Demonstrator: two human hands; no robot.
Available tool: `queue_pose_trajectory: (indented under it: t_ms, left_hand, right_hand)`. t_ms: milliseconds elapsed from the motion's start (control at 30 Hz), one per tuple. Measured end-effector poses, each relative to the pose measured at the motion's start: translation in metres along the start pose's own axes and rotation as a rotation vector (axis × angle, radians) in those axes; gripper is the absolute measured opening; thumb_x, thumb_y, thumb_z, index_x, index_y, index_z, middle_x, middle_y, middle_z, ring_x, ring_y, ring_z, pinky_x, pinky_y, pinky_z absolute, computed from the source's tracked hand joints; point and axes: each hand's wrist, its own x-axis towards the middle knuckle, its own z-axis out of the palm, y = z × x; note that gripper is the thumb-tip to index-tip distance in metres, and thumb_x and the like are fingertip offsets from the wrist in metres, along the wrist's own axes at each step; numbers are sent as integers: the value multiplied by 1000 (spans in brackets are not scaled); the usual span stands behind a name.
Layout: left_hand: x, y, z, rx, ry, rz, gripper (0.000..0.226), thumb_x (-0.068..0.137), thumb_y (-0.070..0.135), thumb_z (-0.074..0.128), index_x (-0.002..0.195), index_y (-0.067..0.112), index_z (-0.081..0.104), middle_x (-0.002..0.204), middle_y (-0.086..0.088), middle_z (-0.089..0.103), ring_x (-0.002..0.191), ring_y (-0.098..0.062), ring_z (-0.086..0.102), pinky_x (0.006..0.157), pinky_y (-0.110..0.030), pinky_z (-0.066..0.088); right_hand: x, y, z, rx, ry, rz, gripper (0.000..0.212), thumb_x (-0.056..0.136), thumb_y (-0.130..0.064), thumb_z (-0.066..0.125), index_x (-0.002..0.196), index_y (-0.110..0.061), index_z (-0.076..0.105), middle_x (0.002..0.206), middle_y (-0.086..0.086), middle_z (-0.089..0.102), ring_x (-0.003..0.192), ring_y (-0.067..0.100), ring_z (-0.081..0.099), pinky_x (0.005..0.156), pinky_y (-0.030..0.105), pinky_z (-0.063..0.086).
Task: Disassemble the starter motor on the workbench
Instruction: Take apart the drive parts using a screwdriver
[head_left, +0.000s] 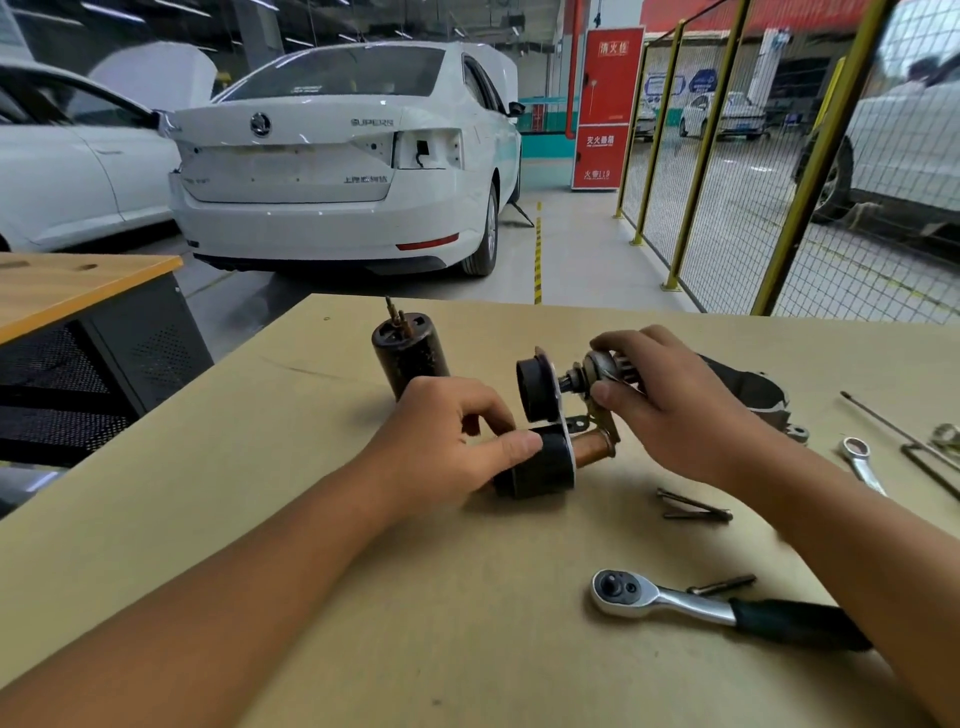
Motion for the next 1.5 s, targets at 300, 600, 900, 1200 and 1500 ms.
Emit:
queue_pose_trajectory:
  t_ms: [300,600,900,1200,1500]
  left_hand:
    - [-4,9,-8,-252,128,-38,93,66,56,89,148,35,49,135,19,59,127,-1,53,97,-19,44]
    - [-2,16,-17,-413,88,-16,72,58,43,94,120,32,60,114,5,72,111,-21,69,100,-53,54]
    - [-1,15,-28,-509,17,36,80,53,26,99,125,20,66,115,-4,73,106,-26,73,93,-48,60]
    - [-2,19,-11,-633,79,-62,63,55,17,96,112,9,69,105,-11,75,101,-29,73,90,-48,61]
    - [-4,7,-20,-765,0,-73,62,62,17,90,120,12,69,101,-4,77,87,-14,72,68,-22,57]
  right_hand:
    - [-7,-36,-28,-298,201,-523,47,101,-26,49,144,-9,44,131,12,41,91,36,59,64,47,57]
    - [-11,-51,-37,-332,196,-704,33,104,-23,48,137,-17,47,130,23,47,97,40,60,65,47,58]
    - [-10,-67,-43,-206,166,-749,29,102,-22,55,130,-21,50,127,15,49,97,34,57,67,45,54]
    - [-10,-67,-38,174,352,-427,66,74,-31,88,131,-29,53,126,0,54,71,11,58,62,14,46]
    - [-14,-45,-19,233,-108,-132,49,79,-61,70,111,-24,73,94,-12,69,71,6,60,61,26,44]
